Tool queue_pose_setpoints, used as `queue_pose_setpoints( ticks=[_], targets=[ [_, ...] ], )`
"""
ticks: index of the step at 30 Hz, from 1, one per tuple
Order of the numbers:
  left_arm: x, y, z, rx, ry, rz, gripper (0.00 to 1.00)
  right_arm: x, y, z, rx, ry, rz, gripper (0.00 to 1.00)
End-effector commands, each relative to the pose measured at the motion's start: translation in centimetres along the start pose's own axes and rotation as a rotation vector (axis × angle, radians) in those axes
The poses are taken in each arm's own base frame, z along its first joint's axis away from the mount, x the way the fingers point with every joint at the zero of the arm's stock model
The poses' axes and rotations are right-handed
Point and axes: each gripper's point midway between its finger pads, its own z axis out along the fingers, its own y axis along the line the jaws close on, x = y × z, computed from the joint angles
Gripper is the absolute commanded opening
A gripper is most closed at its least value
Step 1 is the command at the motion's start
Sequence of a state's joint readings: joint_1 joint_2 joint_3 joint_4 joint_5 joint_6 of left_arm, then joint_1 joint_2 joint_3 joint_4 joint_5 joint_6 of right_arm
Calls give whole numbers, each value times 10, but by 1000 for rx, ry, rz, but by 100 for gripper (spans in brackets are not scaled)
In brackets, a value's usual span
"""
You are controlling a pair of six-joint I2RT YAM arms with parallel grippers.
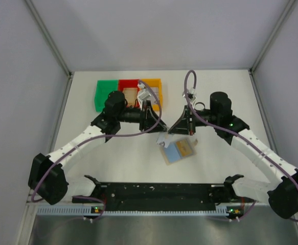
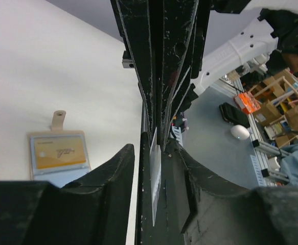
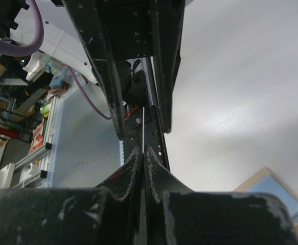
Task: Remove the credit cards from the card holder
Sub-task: Place the credit card in the storage box.
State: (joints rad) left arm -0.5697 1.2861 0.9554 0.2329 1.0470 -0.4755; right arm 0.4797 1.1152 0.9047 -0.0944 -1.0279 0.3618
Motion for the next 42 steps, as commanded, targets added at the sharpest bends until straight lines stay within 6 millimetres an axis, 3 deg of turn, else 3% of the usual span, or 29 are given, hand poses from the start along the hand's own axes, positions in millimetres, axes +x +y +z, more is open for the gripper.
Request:
queue_pose_setpoints(
  ticks=[1, 4, 5, 6, 8, 9, 11, 13, 17, 21, 29, 35, 42],
  targets=[
    [-7, -14, 3, 61, 20, 54, 34, -15, 15, -2, -63, -1, -81, 0],
    [-8, -15, 3, 61, 13, 57, 3, -14, 15, -2, -65, 7, -77, 0],
    [-9, -15, 3, 59, 7, 51, 0, -13, 14, -2, -60, 6, -74, 0],
    [-10, -15, 2, 55, -6, 53, 0, -14, 12, -2, -49, 1, -74, 9],
    [-15, -12, 1, 18, -56, 62, 0, -17, 8, -2, -7, -23, -78, 38],
    [-16, -8, -1, -14, -90, 56, 0, -20, 5, -3, 20, -42, -82, 46],
    [-26, -3, -7, -81, -191, 54, 0, -23, 0, -6, 61, -87, -88, 58],
    [-35, 3, -16, -152, -318, 27, 0, -32, 2, -5, 53, -158, -98, 64],
    [-50, 2, -42, -216, -600, -26, 0, -35, 7, -3, -11, -256, -54, 65],
    [-64, -10, -58, -195, -745, -45, 0, -38, 15, -2, -74, -294, -54, 65],
    [-83, -25, -65, -145, -844, -74, 0, -39, 19, 3, -119, -341, -34, 61],
    [-86, -33, -61, -110, -852, -79, 0, -42, 26, 6, -147, -343, -41, 56],
    [-85, -43, -55, -71, -850, -89, 0, -49, 30, 6, -167, -369, -53, 39]
  ],
)
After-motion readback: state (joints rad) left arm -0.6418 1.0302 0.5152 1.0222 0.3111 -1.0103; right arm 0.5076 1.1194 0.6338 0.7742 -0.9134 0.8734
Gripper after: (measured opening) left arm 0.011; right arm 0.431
